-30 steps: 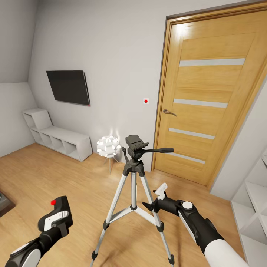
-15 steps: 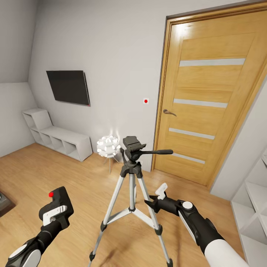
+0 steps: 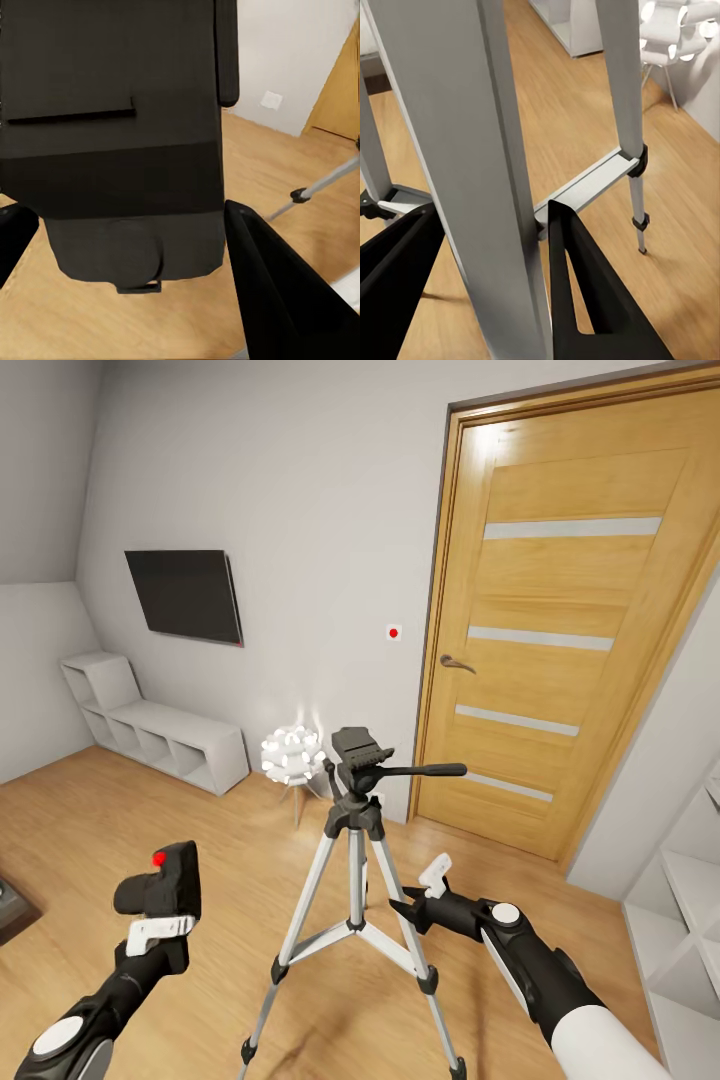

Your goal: Attach the digital camera to the camera tripod in the bedroom.

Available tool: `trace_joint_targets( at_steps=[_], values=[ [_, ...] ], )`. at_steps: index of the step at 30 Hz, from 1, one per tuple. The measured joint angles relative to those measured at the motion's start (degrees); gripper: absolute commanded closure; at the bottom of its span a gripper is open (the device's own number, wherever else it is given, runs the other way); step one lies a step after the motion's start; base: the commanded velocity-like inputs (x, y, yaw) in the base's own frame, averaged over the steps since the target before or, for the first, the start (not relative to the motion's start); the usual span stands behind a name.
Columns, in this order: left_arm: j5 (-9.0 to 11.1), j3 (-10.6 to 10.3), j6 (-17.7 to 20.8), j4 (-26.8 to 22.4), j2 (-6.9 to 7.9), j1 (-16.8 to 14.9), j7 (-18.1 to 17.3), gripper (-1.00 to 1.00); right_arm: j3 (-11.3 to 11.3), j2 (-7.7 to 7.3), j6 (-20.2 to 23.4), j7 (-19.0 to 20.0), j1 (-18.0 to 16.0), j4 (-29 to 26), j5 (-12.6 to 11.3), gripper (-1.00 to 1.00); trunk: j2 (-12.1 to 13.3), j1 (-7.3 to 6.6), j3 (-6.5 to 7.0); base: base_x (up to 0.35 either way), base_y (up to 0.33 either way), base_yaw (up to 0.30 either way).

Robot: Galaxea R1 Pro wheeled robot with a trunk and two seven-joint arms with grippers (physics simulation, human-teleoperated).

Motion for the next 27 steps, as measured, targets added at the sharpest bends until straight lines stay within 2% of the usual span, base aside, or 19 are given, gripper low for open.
trace_joint_targets(
  at_steps=[5,7,9,13,16,18,19,20,23,27],
  values=[
    [-9.67,-1.69,-1.44,-2.68,1.4,-0.39,-1.35,1.0,0.13,0.03,0.03,-0.17,0.02,-0.01,-0.13,1.0,0.0,0.0,0.0,0.0,0.0,0.0],
    [-12.06,-2.01,-1.6,-3.92,2.21,-1.41,-3.67,1.0,0.19,0.03,0.03,-0.22,0.04,-0.02,-0.19,1.0,0.0,0.0,0.01,0.0,0.0,0.0],
    [-13.46,-2.12,-1.74,-4.69,3.27,-2.96,-8.56,1.0,0.22,0.04,0.02,-0.27,0.05,-0.03,-0.21,1.0,0.0,0.0,0.01,0.0,0.0,0.0],
    [-15.02,-1.1,-2.45,-5.16,5.84,-7.46,-24.16,1.0,0.25,0.05,0.02,-0.31,0.06,-0.03,-0.23,1.0,0.0,0.0,0.01,0.0,0.0,0.0],
    [-15.55,1.66,-3.38,-5.36,6.78,-10.89,-35.26,1.0,0.27,0.06,0.03,-0.34,0.06,-0.03,-0.23,1.0,-0.01,0.0,0.01,0.0,0.0,0.0],
    [-15.78,4.2,-3.92,-5.5,7.03,-12.48,-40.48,1.0,0.29,0.06,0.03,-0.36,0.06,-0.04,-0.23,1.0,-0.01,0.0,0.01,0.0,0.0,0.0],
    [-15.87,5.5,-4.12,-5.55,7.09,-13.04,-42.35,1.0,0.3,0.06,0.03,-0.37,0.06,-0.04,-0.23,1.0,-0.01,0.0,0.01,0.0,0.0,0.0],
    [-15.97,5.55,-4.12,-5.54,7.09,-13.05,-42.42,1.0,0.3,0.06,0.03,-0.37,0.06,-0.04,-0.24,1.0,-0.01,0.0,0.01,0.0,0.0,0.0],
    [-16.32,8.95,-4.83,-5.58,7.18,-14.13,-45.82,1.0,0.31,0.07,0.03,-0.39,0.07,-0.04,-0.24,1.0,-0.01,0.0,0.01,0.0,0.0,0.0],
    [-16.32,12.12,-7.55,-5.87,7.28,-14.81,-47.6,1.0,0.28,0.08,0.0,-0.37,0.08,-0.12,-0.1,1.0,0.0,0.0,0.0,0.0,0.0,0.0]
  ],
)
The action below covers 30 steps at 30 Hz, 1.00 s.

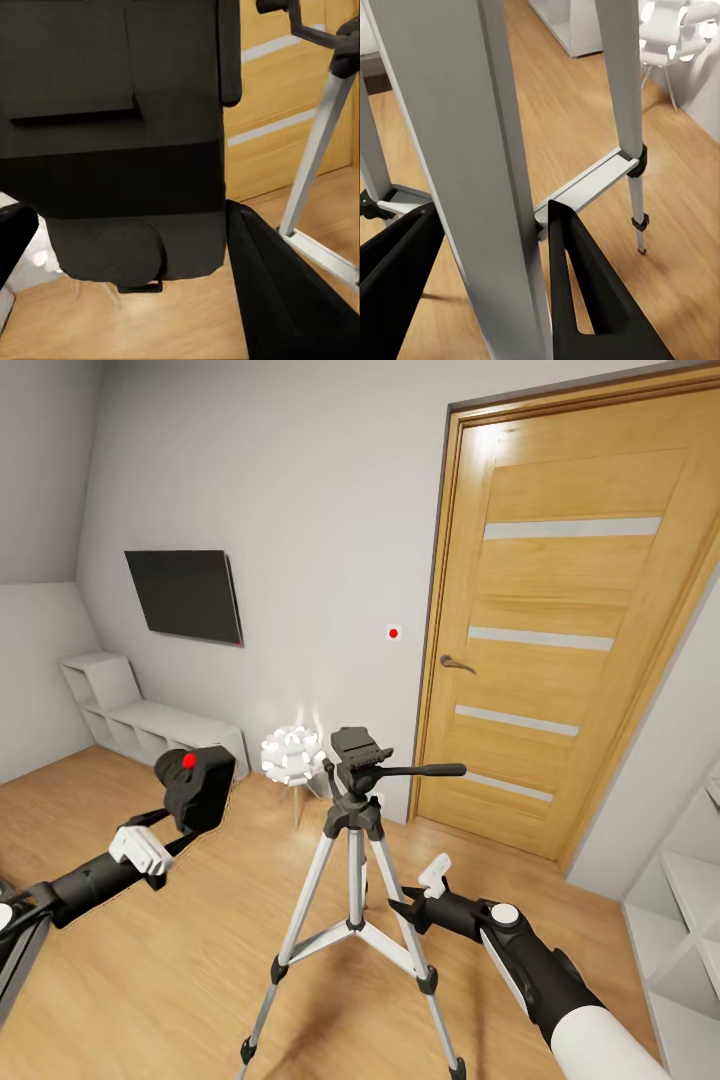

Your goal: Attach the digital camera to the camera tripod in the bedroom.

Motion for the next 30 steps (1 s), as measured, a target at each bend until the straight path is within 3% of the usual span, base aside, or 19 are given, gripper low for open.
trace_joint_targets(
  at_steps=[7,10,13,16,21,23,29,30],
  values=[
    [0.14,2.75,-4.24,-0.32,0.23,-0.6,-0.9,1.0,0.06,0.01,0.02,0.04,0.02,-0.18,0.1,1.0,0.01,0.0,-0.01,0.0,0.0,0.0],
    [0.42,4.09,-4.74,-0.16,0.53,-2.6,-1.57,1.0,0.08,0.01,0.02,0.04,0.02,-0.22,0.14,1.0,0.01,0.0,0.0,0.0,0.0,0.0],
    [0.85,4.74,-3.72,0.0,0.68,-6.02,-3.34,1.0,0.09,0.01,0.03,0.04,0.02,-0.24,0.15,1.0,0.01,0.01,0.0,0.0,0.0,0.0],
    [1.05,4.39,0.58,0.19,0.71,-10.05,-6.59,1.0,0.09,0.01,0.0,0.05,0.03,-0.25,0.15,1.0,0.01,0.01,0.0,0.0,0.0,0.0],
    [0.78,0.79,9.82,0.42,1.03,-16.77,-13.28,1.0,0.12,0.0,-0.07,0.06,0.08,-0.41,0.29,1.0,0.02,0.0,0.0,0.0,0.0,0.0],
    [0.73,-0.21,10.72,0.44,1.27,-17.99,-14.31,1.0,0.11,0.0,-0.07,0.04,0.09,-0.45,0.33,1.0,0.02,0.0,0.0,-0.02,-0.006,0.0],
    [0.12,-8.8,13.67,0.72,3.74,-24.91,-22.34,1.0,0.06,-0.05,-0.05,-0.13,0.15,-0.56,0.02,1.0,0.02,0.02,0.0,-0.142,-0.079,0.0],
    [0.02,-8.85,13.65,0.73,3.76,-24.95,-22.38,1.0,0.07,-0.05,-0.05,-0.14,0.15,-0.56,-0.01,1.0,0.02,0.02,0.0,-0.136,-0.074,0.0]
  ],
)
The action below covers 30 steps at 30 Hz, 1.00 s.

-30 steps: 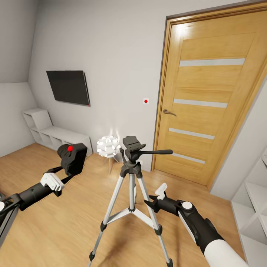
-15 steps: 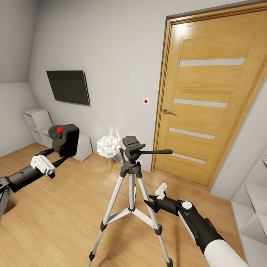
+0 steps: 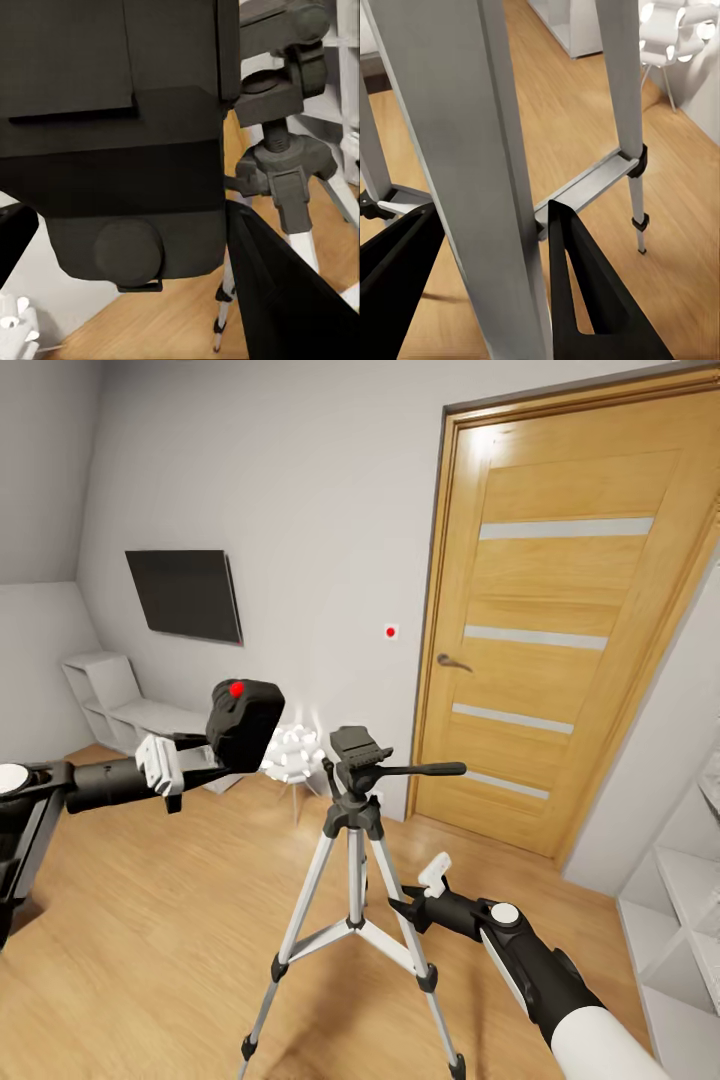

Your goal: Attach the digital camera to the camera tripod in the bedroom.

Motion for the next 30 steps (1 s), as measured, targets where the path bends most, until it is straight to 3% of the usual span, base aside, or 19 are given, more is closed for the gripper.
trace_joint_targets(
  at_steps=[1,2,4,8,9,10,11,14,18,19,20,26,29,30],
  values=[
    [-1.22,-2.78,0.44,0.1,0.49,-2.27,-2.67,1.0,0.03,0.02,0.02,-0.01,0.02,-0.04,0.03,1.0,0.0,-0.01,0.01,-0.136,-0.074,0.0],
    [-1.4,-2.92,0.42,0.12,0.52,-2.38,-2.74,1.0,0.01,0.02,0.02,-0.02,0.01,-0.04,0.02,1.0,0.0,0.0,0.0,-0.109,-0.06,0.0],
    [-3.54,-5.22,0.74,0.2,0.71,-4.91,-5.29,1.0,-0.02,0.0,0.04,-0.04,0.02,-0.07,0.04,1.0,0.0,-0.01,0.0,-0.079,-0.043,0.0],
    [-7.85,-8.37,2.01,0.89,0.53,-10.67,-10.19,1.0,-0.03,0.03,0.26,-0.16,0.02,-0.09,0.02,1.0,-0.01,-0.01,0.0,-0.04,-0.022,0.0],
    [-8.96,-9.53,3.0,1.81,0.42,-13.39,-11.53,1.0,-0.06,0.04,0.42,-0.18,0.03,-0.1,0.05,1.0,0.0,-0.01,0.01,-0.018,-0.01,0.0],
    [-8.97,-9.58,3.04,1.84,0.42,-13.53,-11.59,1.0,-0.03,0.04,0.5,-0.19,0.03,-0.11,-0.01,1.0,-0.01,-0.02,0.0,-0.015,-0.008,0.0],
    [-9.67,-10.88,3.8,2.95,0.35,-16.18,-12.44,1.0,-0.04,0.04,0.56,-0.22,0.03,-0.12,-0.02,1.0,0.0,-0.01,0.01,-0.012,-0.006,0.0],
    [-10.11,-12.69,4.32,4.68,0.31,-19.3,-13.06,1.0,-0.01,0.09,0.64,-0.28,0.02,-0.12,-0.07,1.0,-0.01,-0.02,0.01,-0.01,-0.005,0.0],
    [-10.34,-18.5,4.86,10.25,0.12,-26.5,-13.73,1.0,0.03,0.43,0.73,-0.3,0.04,-0.08,0.19,1.0,0.0,-0.02,0.01,-0.005,-0.003,0.0],
    [-10.32,-18.56,4.86,10.3,0.12,-26.57,-13.74,1.0,0.03,0.44,0.73,-0.3,0.04,-0.08,0.21,1.0,0.0,-0.02,0.0,-0.003,-0.002,0.0],
    [-10.2,-20.33,4.93,11.81,-0.07,-28.41,-13.82,1.0,0.06,0.51,0.74,-0.31,0.04,-0.07,0.22,1.0,0.0,-0.02,0.0,-0.002,-0.001,0.0],
    [-9.2,-30.62,5.18,20.95,-2.72,-38.66,-14.14,1.0,0.03,0.8,0.8,-0.33,0.04,-0.05,0.32,1.0,0.0,-0.02,0.0,-0.001,-0.001,0.0],
    [-8.94,-33.38,5.29,25.14,-4.23,-42.45,-14.24,1.0,0.03,0.86,0.84,-0.33,0.04,-0.06,0.31,1.0,0.0,-0.02,0.0,0.0,0.0,0.0],
    [-8.93,-33.41,5.29,25.19,-4.25,-42.49,-14.25,1.0,0.03,0.86,0.84,-0.33,0.04,-0.06,0.31,1.0,0.0,-0.02,0.0,0.0,0.0,0.0]
  ],
)
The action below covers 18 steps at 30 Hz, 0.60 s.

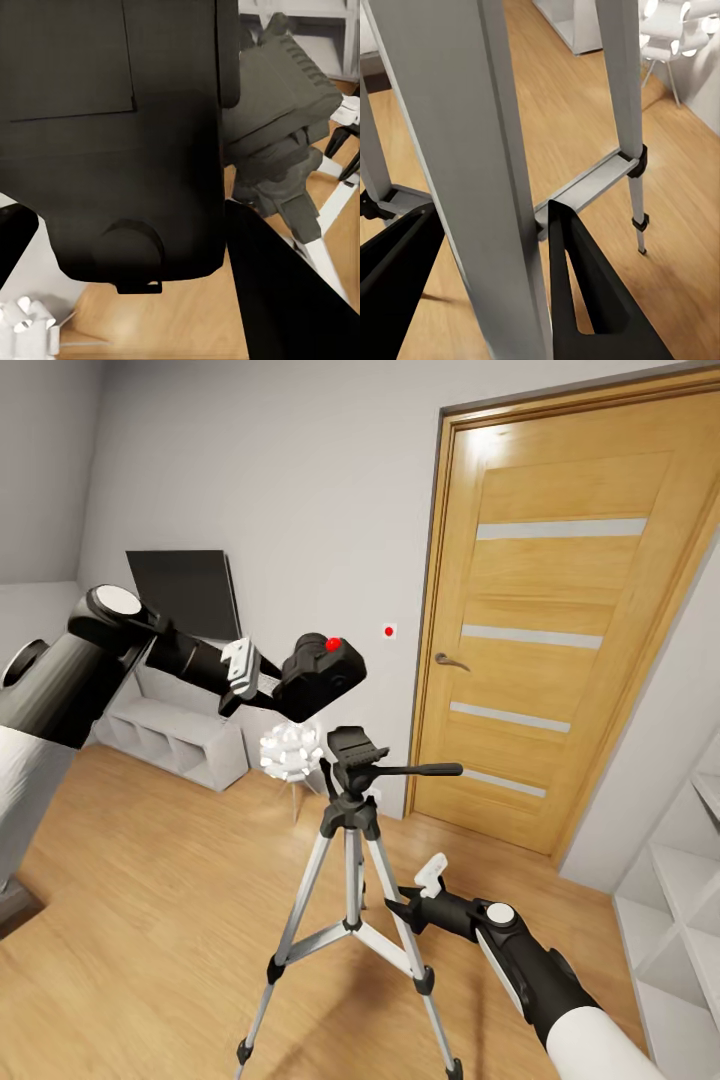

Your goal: Attach the digital camera to the camera tripod in the bedroom.

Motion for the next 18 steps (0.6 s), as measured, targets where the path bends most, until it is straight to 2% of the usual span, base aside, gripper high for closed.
trace_joint_targets(
  at_steps=[4,7,8,11,14,15,18],
  values=[
    [0.15,-3.1,0.66,4.65,-1.88,-3.96,-0.11,1.0,-0.02,0.03,0.0,-0.45,0.0,0.01,0.11,1.0,0.0,0.0,0.0,0.0,0.0,0.0],
    [0.23,-6.19,1.48,8.04,-3.1,-6.86,-0.19,1.0,-0.03,0.15,0.0,-1.38,0.02,-0.03,0.19,1.0,0.0,0.0,0.0,0.0,0.0,0.0],
    [0.23,-6.23,1.49,8.08,-3.11,-6.89,-0.19,1.0,-0.06,0.15,0.0,-1.39,0.02,-0.03,0.2,1.0,0.0,0.0,0.0,0.0,0.0,0.0],
    [0.43,-9.62,2.03,10.84,-4.32,-10.04,-0.28,1.0,-0.1,0.35,0.02,-1.42,-0.02,-0.02,0.49,1.0,-0.03,-0.01,0.02,0.0,0.0,0.0],
    [2.1,-12.48,2.65,12.94,-5.13,-13.15,-0.33,1.0,-0.04,0.49,0.03,-1.53,-0.03,-0.01,0.54,1.0,-0.03,-0.01,0.02,0.0,0.0,0.0],
    [2.13,-12.52,2.66,12.96,-5.14,-13.18,-0.34,1.0,-0.04,0.5,0.03,-1.55,-0.03,-0.01,0.51,1.0,-0.02,-0.01,0.02,0.0,0.0,0.0],
    [4.84,-15.85,3.13,14.92,-5.55,-16.09,-0.36,1.0,-0.06,0.59,0.04,-1.61,-0.02,-0.01,0.62,1.0,-0.03,-0.01,0.02,0.0,0.0,0.0]
  ],
)
